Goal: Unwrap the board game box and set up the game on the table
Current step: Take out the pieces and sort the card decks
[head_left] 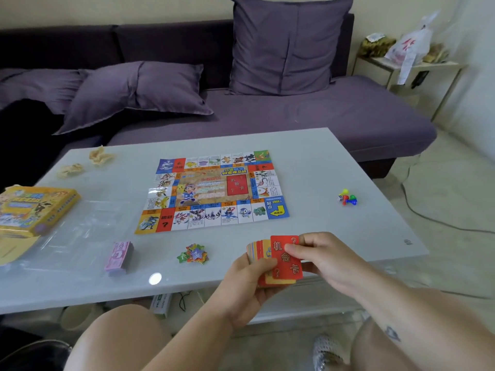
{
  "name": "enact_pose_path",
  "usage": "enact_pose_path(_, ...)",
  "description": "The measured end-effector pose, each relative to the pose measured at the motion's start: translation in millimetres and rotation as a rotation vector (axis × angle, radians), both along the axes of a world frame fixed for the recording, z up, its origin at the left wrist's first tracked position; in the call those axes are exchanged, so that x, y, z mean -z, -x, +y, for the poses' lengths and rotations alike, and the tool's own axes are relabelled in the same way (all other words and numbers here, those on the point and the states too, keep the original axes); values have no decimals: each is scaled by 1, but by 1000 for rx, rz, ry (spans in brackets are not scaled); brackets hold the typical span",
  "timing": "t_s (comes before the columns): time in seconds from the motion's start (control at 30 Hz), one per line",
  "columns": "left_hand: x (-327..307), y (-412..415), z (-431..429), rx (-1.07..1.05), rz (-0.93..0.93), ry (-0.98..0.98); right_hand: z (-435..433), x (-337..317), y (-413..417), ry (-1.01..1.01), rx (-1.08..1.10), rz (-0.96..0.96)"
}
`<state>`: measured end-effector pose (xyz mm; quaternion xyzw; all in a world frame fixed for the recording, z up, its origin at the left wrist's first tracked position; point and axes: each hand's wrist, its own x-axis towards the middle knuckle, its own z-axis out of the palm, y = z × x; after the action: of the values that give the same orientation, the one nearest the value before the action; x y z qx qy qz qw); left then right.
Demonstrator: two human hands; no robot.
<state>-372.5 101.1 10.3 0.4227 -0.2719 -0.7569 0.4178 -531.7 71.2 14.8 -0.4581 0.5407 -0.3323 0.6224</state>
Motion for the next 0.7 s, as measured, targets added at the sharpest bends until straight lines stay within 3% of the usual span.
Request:
enact_pose_path(0.13, 10, -2, 0, -24, -57, 16, 1, 10, 0, -34, -68, 9)
enact_pose_path(0.23, 15, -8, -4, -73, -95, -18, -9, 17, -3, -41, 9, -10)
enact_pose_path(0.37, 20, -29, -11, -154, -100, -60, -32, 27, -8, 139, 83, 436)
enact_pose_path(0.53, 24, -49, -17, -239, -113, -130, -45, 57, -46, 271, -88, 731)
enact_pose_path(0.7, 32, -57, -20, -282, -104, -194, -44, 66, -50, 513, -94, 1097)
